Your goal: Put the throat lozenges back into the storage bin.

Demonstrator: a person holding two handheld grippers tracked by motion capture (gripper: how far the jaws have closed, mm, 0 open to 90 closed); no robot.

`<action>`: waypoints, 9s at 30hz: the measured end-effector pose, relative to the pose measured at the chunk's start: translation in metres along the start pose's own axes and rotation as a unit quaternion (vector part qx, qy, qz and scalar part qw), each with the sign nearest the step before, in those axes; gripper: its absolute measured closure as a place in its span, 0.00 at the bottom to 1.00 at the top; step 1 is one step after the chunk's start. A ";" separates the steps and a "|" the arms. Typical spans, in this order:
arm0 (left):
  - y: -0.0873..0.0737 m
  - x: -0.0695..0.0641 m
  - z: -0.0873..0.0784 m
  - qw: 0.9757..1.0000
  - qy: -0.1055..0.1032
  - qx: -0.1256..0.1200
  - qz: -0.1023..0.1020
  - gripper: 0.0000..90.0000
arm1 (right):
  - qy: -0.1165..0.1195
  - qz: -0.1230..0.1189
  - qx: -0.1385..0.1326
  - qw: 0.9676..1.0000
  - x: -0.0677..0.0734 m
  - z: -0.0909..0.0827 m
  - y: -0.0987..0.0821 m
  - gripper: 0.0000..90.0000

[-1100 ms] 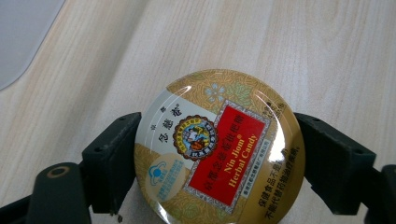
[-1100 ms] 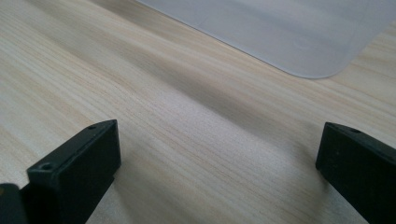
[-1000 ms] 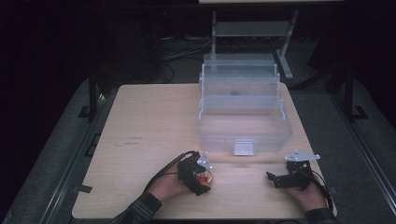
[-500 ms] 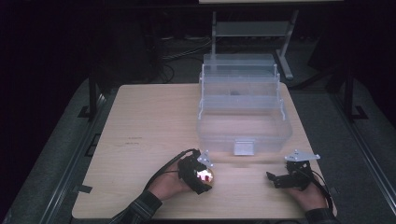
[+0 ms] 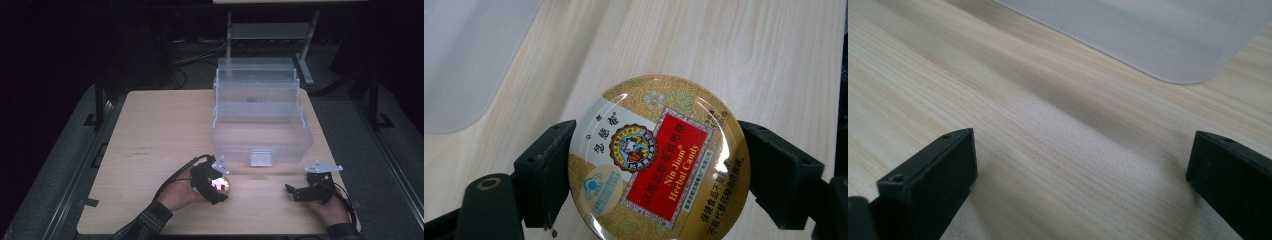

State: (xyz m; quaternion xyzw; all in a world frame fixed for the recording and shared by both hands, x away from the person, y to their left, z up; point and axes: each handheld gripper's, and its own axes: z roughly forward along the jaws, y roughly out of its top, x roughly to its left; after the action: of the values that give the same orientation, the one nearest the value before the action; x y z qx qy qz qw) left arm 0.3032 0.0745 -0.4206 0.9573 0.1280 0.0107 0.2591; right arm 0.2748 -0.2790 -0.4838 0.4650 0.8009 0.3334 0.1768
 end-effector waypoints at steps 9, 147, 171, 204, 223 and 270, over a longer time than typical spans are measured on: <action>0.005 0.003 -0.009 1.000 0.002 -0.006 -0.001 0.22 | 0.000 0.000 0.000 1.000 0.000 0.000 0.000 0.00; 0.080 0.133 -0.026 0.999 0.019 0.001 -0.029 0.21 | 0.000 0.000 0.000 1.000 0.000 0.000 0.000 0.00; 0.079 0.134 -0.029 0.999 0.023 -0.007 -0.030 0.20 | 0.000 0.001 0.000 1.000 0.000 0.000 0.000 0.00; 0.063 0.121 -0.077 0.998 0.044 -0.029 -0.021 0.20 | 0.000 0.000 0.000 1.000 0.000 0.000 0.000 0.00; 0.003 0.114 -0.098 0.995 0.064 -0.050 -0.064 0.20 | 0.000 -0.001 0.000 1.000 0.000 0.001 0.001 0.00; -0.151 0.054 -0.082 0.974 0.123 -0.090 -0.165 0.15 | -0.001 -0.001 0.000 1.000 0.000 0.001 0.001 0.00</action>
State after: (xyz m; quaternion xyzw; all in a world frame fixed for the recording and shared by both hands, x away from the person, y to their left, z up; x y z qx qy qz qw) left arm 0.3125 0.2541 -0.4272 0.8872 0.3136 0.0970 0.3242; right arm 0.2758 -0.2789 -0.4838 0.4645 0.8010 0.3333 0.1777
